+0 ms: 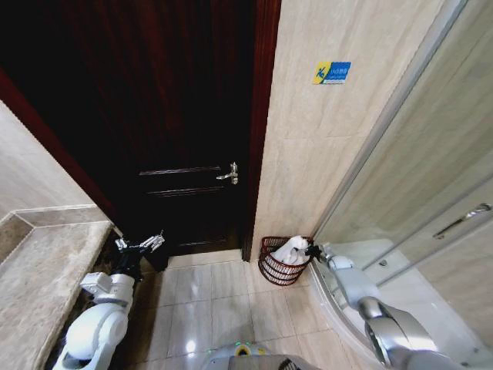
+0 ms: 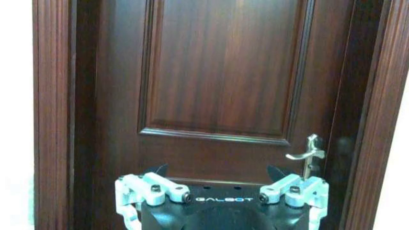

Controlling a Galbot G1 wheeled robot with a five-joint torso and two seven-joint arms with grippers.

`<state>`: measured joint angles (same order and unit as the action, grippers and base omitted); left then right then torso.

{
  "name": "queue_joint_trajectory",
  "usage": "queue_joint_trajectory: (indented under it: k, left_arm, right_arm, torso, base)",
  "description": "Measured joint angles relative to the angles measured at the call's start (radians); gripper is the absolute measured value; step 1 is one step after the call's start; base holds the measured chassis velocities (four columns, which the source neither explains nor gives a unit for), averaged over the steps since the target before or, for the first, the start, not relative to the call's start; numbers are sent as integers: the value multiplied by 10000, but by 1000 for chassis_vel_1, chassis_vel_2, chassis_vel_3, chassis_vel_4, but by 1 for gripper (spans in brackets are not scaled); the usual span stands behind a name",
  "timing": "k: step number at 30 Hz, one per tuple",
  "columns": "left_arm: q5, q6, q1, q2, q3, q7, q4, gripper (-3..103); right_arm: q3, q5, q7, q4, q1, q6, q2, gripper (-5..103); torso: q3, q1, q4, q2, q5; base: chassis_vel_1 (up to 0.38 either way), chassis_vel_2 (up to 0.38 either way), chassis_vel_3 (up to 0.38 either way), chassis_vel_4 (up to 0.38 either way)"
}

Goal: Discard the used towel into the hamper.

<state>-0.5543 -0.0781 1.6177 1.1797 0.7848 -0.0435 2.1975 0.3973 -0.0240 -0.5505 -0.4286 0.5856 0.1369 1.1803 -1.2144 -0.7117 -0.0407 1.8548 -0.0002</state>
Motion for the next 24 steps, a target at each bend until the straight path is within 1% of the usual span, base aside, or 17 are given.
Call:
queue_joint_trajectory:
  k: [1,3,9,12,14,16,17,19,20,21,23,24]
  left_arm:
    - [0,0,0,0,0,0,0,100]
    - [0,0,0,0,0,0,0,100]
    - [1,0,0,0,0,0,0,100]
    - [0,0,0,0,0,0,0,100]
    - [0,0,0,0,0,0,0,100]
    - [0,0,0,0,0,0,0,100]
    - [0,0,0,0,0,0,0,100]
    - [0,0,0,0,0,0,0,100]
    - [0,0,0,0,0,0,0,100]
    - [1,0,0,0,0,0,0,100]
    - [0,0,0,0,0,1,0,100]
    - [0,0,0,0,0,1,0,100]
  right_arm:
    - [9,52,238,71,-17,57,27,100]
    - [-20,356,459,79,-30,125,55,100]
    - [-25,554,470,-75,-1,282,21,100]
    - [-16,816,627,-135,75,433,15,100]
    - [-21,1307,858,-299,211,603,15,100]
    - [3,1874,984,-505,410,940,14,100]
    - [3,1874,984,-505,410,940,14,100]
    - [136,2380,1356,-1080,779,1204,-36,100]
    - [136,2380,1356,-1080,779,1204,-36,100]
    - [145,2727,1637,-1506,1066,1297,-84,100]
    - [276,3510,2280,-2895,2023,1434,-249,100]
    - [276,3510,2280,-2895,2023,1434,-249,100]
  torso:
    - [0,0,2,0,0]
    - [0,-1,0,0,4]
    - [0,0,0,0,1]
    - [0,0,0,0,1]
    - [0,-1,1,0,2]
    - [0,0,0,0,3]
    - [0,0,0,0,3]
    - [0,-1,-2,0,0]
    - [0,-1,-2,0,0]
    - [0,-1,-3,0,-3]
    - [0,-1,-3,0,5]
    - [0,-1,-3,0,5]
  base:
    - [0,0,0,0]
    - [0,0,0,0]
    - [0,0,0,0]
    - [0,0,0,0]
    - [0,0,0,0]
    - [0,0,0,0]
    - [0,0,0,0]
    - [0,0,0,0]
    - [0,0,0,0]
    - [0,0,0,0]
    - [0,0,0,0]
    - [0,0,0,0]
